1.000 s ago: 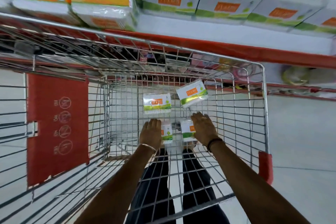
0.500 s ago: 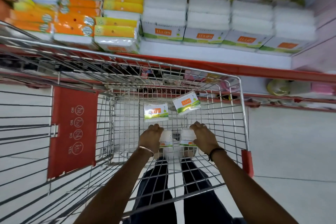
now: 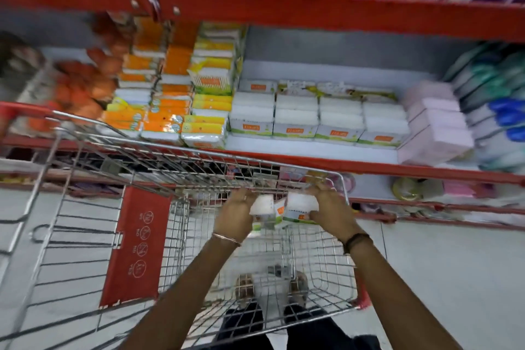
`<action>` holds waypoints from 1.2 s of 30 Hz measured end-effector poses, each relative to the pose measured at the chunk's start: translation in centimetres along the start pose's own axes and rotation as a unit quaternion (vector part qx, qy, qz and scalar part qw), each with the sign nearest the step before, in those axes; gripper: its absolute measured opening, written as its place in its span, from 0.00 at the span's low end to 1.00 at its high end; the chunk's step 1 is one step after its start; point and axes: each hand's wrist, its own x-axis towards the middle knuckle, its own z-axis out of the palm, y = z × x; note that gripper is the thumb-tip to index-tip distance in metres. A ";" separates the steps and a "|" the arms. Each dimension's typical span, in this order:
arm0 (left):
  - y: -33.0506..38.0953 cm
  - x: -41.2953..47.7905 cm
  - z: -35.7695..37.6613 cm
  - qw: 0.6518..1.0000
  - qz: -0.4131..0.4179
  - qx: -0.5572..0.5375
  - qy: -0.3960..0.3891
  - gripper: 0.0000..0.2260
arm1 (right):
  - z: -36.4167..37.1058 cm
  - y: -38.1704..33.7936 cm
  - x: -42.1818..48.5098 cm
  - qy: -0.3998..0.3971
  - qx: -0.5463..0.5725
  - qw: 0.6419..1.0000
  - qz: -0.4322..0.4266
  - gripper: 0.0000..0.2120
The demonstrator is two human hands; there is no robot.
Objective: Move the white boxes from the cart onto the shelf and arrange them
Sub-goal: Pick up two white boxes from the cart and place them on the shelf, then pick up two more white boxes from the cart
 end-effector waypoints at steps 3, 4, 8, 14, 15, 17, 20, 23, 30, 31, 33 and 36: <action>0.7 1.4 -2.5 0.999 0.021 -0.007 0.038 0.27 | -3.3 -1.0 0.7 0.029 -0.003 0.999 -0.021 0.27; 0.9 1.9 -3.4 0.998 0.034 -0.005 0.054 0.28 | -4.4 -1.5 0.8 0.039 -0.007 0.999 -0.029 0.26; 1.4 4.4 -6.9 0.992 0.065 0.012 0.106 0.27 | -7.7 -3.2 2.4 0.071 -0.004 0.996 -0.049 0.26; 1.2 8.8 -9.8 0.984 0.076 0.054 0.154 0.29 | -9.3 -4.9 6.1 0.141 -0.009 0.988 -0.069 0.25; 1.0 9.3 -9.8 0.983 0.077 0.058 0.154 0.29 | -9.1 -5.0 6.8 0.148 -0.012 0.987 -0.065 0.25; 0.7 10.2 -9.5 0.984 0.081 0.065 0.147 0.30 | -8.6 -5.1 7.8 0.152 -0.019 0.987 -0.055 0.25; 0.1 11.6 -8.4 0.986 0.074 0.082 0.122 0.30 | -7.5 -5.1 9.0 0.146 -0.033 0.988 -0.049 0.26; -0.4 12.1 -7.4 0.987 0.070 0.105 0.097 0.31 | -6.7 -4.8 9.6 0.131 -0.037 0.990 -0.043 0.26; -0.6 12.7 -6.4 0.993 0.060 0.077 0.073 0.27 | -5.1 -4.3 10.3 0.134 0.015 0.989 -0.063 0.27; -0.6 12.7 -6.4 0.993 0.061 0.067 0.071 0.27 | -4.9 -4.3 10.3 0.139 0.013 0.988 -0.066 0.27; -0.7 12.7 -6.2 0.994 0.067 0.058 0.071 0.25 | -4.5 -4.3 10.0 0.148 0.004 0.986 -0.082 0.26; -0.9 12.4 -5.7 0.992 0.084 0.045 0.085 0.24 | -4.3 -4.5 9.3 0.166 0.017 0.980 -0.109 0.23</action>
